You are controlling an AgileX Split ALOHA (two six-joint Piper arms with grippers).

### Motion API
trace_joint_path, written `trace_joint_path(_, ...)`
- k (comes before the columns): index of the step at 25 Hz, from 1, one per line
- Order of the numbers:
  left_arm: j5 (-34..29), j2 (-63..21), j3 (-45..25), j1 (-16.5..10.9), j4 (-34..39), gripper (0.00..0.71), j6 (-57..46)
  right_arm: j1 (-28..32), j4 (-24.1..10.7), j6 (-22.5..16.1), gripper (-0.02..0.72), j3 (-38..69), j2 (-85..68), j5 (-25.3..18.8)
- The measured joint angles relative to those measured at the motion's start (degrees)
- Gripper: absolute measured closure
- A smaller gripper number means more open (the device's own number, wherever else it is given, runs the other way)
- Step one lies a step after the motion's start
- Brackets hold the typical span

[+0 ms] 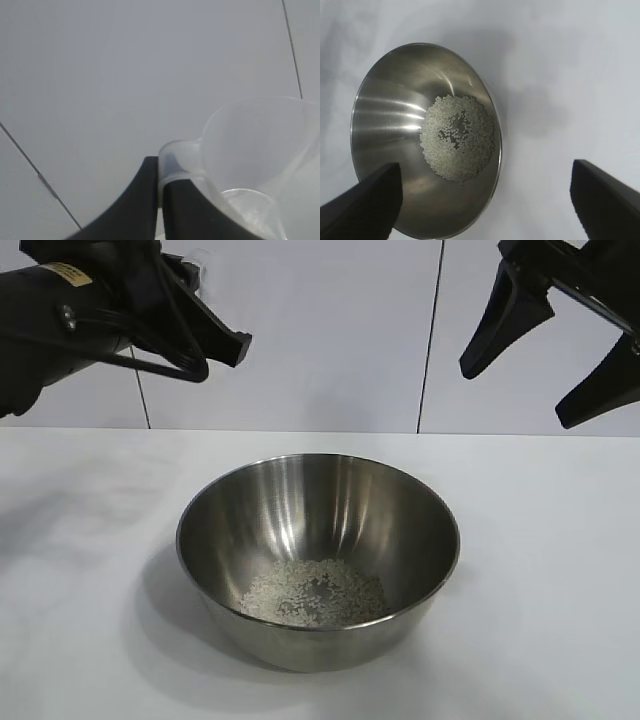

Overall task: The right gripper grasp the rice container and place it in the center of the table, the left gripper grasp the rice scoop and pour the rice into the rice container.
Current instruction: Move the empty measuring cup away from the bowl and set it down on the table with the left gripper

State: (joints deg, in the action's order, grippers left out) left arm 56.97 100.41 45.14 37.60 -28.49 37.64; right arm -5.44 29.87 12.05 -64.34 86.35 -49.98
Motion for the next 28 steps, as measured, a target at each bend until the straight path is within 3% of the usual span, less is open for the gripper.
trace_joint_path(5,0.8,0.0,0.0,0.0,-1.6,0.701,-8.4,0.0,0.0,0.0,0.072,0.0,0.0,0.0)
trace_joint_path(10,4.7,0.0,-2.3,-0.5,-1.9,0.701,-10.4,0.0,-0.1,0.0,0.072,0.0,0.0,0.0)
trace_joint_path(14,6.9,-1.2,-7.5,-3.7,-1.4,0.701,-16.5,0.0,-0.4,0.0,0.072,0.0,0.0,0.1)
trace_joint_path(18,7.8,-2.0,-12.6,-7.4,3.8,0.701,-17.5,0.0,-0.4,0.0,0.072,0.0,0.0,0.2)
trace_joint_path(28,8.1,-1.1,-22.9,-10.5,8.8,0.701,-22.2,0.0,-0.4,0.0,0.072,0.0,0.0,0.4)
